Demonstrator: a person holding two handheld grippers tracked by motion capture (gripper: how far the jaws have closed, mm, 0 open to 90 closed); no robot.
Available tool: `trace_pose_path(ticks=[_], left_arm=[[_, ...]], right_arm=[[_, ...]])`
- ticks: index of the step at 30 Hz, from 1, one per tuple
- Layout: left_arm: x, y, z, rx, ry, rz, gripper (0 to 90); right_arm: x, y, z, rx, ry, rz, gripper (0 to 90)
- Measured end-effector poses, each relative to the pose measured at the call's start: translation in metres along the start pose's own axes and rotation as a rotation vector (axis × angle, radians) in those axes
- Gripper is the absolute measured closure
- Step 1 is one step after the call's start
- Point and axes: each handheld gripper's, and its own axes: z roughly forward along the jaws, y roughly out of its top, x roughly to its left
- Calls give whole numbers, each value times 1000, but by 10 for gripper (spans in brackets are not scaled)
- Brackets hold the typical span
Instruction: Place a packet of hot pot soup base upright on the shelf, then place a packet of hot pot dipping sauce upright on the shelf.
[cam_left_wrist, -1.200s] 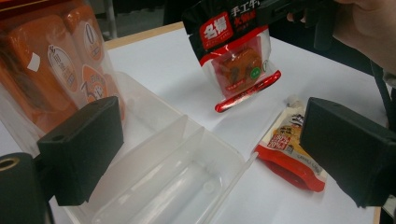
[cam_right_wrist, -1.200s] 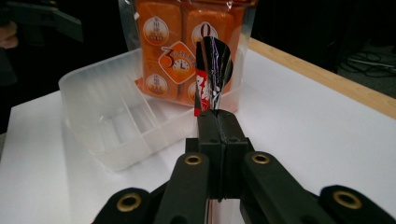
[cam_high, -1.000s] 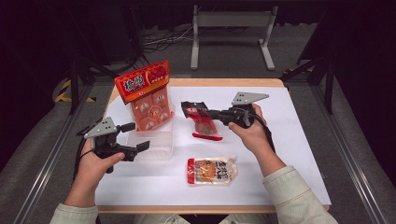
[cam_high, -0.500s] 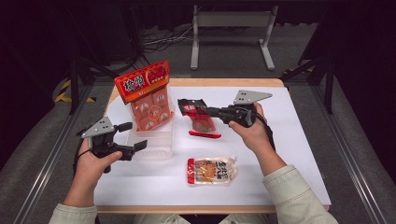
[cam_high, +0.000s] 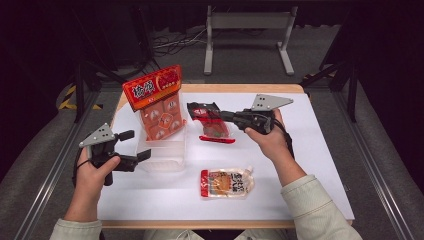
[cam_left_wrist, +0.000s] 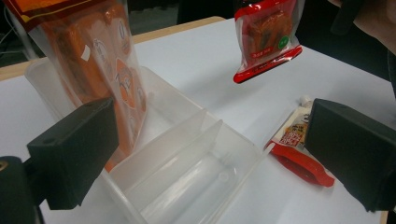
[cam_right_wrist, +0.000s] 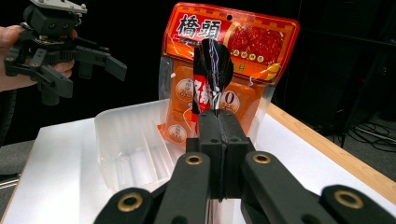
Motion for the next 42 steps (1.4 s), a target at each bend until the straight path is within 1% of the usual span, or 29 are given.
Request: trace_pose_path(ticks=[1,4,5,11,15,18,20,21,22,25,27,30,31,33,34,42], left_arm=[[0,0,0,0,0,0,38],[1,0,0,21,22,17,38],[0,-1,0,21,20,4,38],[2,-1,-5,13,33,13,38],[2,-2,-8,9,34,3,38],[2,-1,-9,5,37,4,38],[2,-1,-10,7,38,7,34],[4,-2,-11,21,43,1,32],[4,-2,-11,24,49,-10,32],[6,-3,-12,27,55,-15,32],[7,-3,-14,29,47,-11,30],[6,-3,-14,28,47,-12,29],[6,-3,-14,32,51,0,29],[6,-3,-15,33,51,5,29],[6,-3,-15,34,48,-3,29],[7,-3,-17,32,50,9,29]], right_arm=[[0,0,0,0,0,0,900],[0,0,2,3,4,5,900],[0,1,3,4,6,5,900],[1,4,12,2,18,1,900],[3,6,20,3,31,2,900],[5,8,25,0,39,-5,900],[6,9,26,-1,42,-6,900],[7,11,30,-2,47,-10,900],[8,11,31,-3,49,-12,900],[9,13,35,-5,54,-16,900],[10,15,39,-5,59,-20,900],[12,17,46,-5,67,-25,900],[12,18,48,-5,69,-25,900],[12,19,50,-5,71,-26,900],[13,19,53,-5,73,-27,900],[18,25,70,0,95,-42,900]])
